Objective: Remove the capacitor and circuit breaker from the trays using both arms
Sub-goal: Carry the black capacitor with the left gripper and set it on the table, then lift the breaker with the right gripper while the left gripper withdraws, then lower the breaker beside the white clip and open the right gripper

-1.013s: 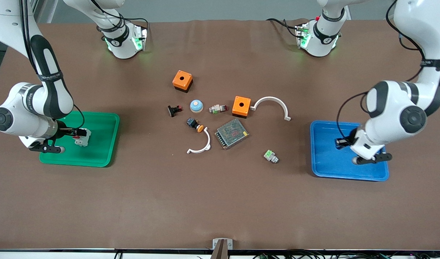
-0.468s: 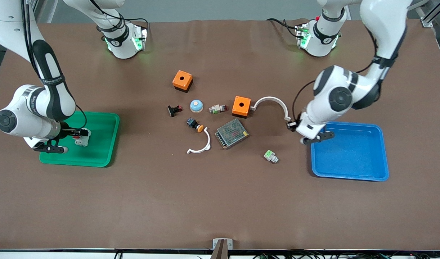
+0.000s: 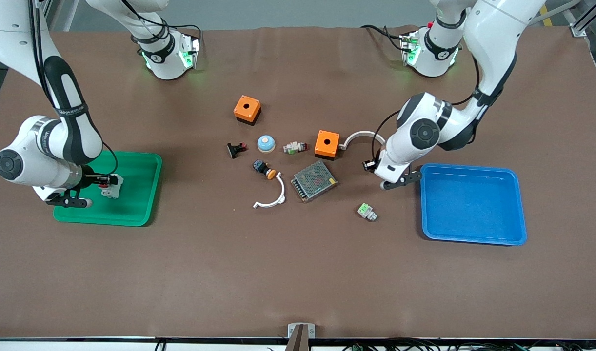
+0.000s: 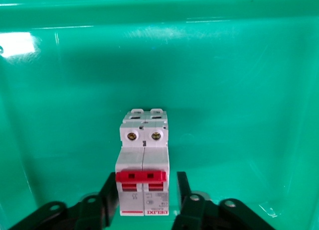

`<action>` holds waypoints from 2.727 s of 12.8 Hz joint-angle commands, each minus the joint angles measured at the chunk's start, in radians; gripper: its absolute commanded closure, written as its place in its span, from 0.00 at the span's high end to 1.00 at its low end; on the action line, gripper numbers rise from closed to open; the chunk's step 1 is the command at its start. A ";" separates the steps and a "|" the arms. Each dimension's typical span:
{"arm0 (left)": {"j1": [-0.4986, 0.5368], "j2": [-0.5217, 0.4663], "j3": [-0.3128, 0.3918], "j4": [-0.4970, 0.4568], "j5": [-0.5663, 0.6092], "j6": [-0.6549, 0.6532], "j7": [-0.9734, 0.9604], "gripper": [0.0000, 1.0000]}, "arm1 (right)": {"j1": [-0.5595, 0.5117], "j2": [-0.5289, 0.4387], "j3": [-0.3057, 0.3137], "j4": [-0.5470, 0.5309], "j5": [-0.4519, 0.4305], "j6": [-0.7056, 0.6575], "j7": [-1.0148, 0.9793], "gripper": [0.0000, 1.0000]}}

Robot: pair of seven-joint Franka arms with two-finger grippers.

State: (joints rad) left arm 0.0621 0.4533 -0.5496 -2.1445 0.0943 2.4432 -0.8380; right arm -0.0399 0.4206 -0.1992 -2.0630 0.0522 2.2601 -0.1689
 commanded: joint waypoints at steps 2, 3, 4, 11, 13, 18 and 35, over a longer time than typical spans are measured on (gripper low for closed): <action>-0.005 0.094 0.002 0.089 0.108 -0.004 -0.101 0.60 | -0.012 -0.006 0.007 -0.009 0.014 0.007 -0.020 0.21; -0.005 0.096 0.002 0.103 0.110 -0.010 -0.122 0.83 | -0.009 -0.009 0.007 -0.009 0.014 0.003 -0.020 0.18; -0.004 0.087 0.002 0.126 0.111 -0.044 -0.124 1.00 | -0.006 -0.014 0.007 -0.006 0.015 -0.001 -0.015 0.17; 0.018 0.048 0.083 0.648 0.119 -0.535 0.009 1.00 | 0.161 -0.163 0.034 0.210 0.044 -0.419 0.252 0.09; 0.022 0.009 0.132 0.676 0.119 -0.543 0.133 1.00 | 0.283 -0.163 0.035 0.247 0.070 -0.447 0.413 0.09; 0.140 -0.107 0.183 0.739 0.102 -0.651 0.368 1.00 | 0.509 -0.113 0.032 0.253 0.205 -0.271 0.606 0.09; -0.068 -0.427 0.516 0.658 -0.105 -0.941 0.715 1.00 | 0.695 0.142 0.032 0.254 0.213 0.030 0.744 0.11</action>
State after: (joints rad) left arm -0.0048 0.0545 -0.0322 -1.4681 0.0020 1.5177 -0.1429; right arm 0.6357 0.5454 -0.1541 -1.8164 0.2497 2.2830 0.5648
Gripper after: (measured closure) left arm 0.000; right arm 0.599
